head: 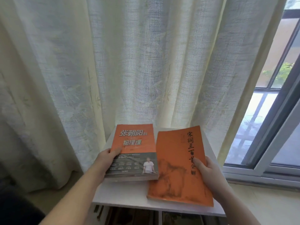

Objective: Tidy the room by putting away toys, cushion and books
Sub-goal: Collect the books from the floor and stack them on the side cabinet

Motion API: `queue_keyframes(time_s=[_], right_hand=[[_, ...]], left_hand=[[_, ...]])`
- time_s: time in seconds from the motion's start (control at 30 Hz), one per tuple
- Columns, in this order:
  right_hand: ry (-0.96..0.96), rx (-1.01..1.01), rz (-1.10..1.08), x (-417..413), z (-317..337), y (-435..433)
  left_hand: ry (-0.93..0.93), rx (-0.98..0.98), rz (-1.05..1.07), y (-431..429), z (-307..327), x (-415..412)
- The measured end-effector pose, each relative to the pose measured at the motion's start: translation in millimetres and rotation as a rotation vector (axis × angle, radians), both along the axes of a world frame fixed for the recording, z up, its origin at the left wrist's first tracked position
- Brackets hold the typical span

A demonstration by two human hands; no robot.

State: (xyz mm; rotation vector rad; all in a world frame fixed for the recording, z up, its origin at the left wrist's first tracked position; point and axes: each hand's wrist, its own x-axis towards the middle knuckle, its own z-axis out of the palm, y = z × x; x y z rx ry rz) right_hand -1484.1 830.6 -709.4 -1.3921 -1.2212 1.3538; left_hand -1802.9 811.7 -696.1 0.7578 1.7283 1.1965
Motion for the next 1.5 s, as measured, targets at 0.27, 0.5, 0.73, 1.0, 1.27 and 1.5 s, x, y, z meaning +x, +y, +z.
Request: queue_keyframes(time_s=[0.27,0.5,0.73,1.0,1.27,1.5], right_hand=[[-0.099,-0.096,-0.016,-6.7,-7.4,8.5],[-0.175,-0.132,0.030,-5.7,-9.0,12.5],[-0.212,-0.127,0.019,-7.3,-7.2,10.0],[-0.217,-0.132,0.016,-7.4,-6.8,8.8],[-0.191,-0.138,0.028,-7.6,-6.6,7.8],[-0.214,-0.121,0.031,-8.0,-2.2,5.6]], left_hand=[[0.556,-0.110,-0.068,34.5,-8.6,-43.0],[1.213,-0.070,-0.568,24.6,-15.1,-23.8],[1.400,-0.191,-0.728,28.2,-29.3,-12.5],[1.409,-0.188,-0.715,39.1,-31.6,-16.8],[1.427,-0.184,-0.732,36.5,-29.6,-17.6],[1.464,-0.163,-0.740,31.9,-32.4,-22.0]])
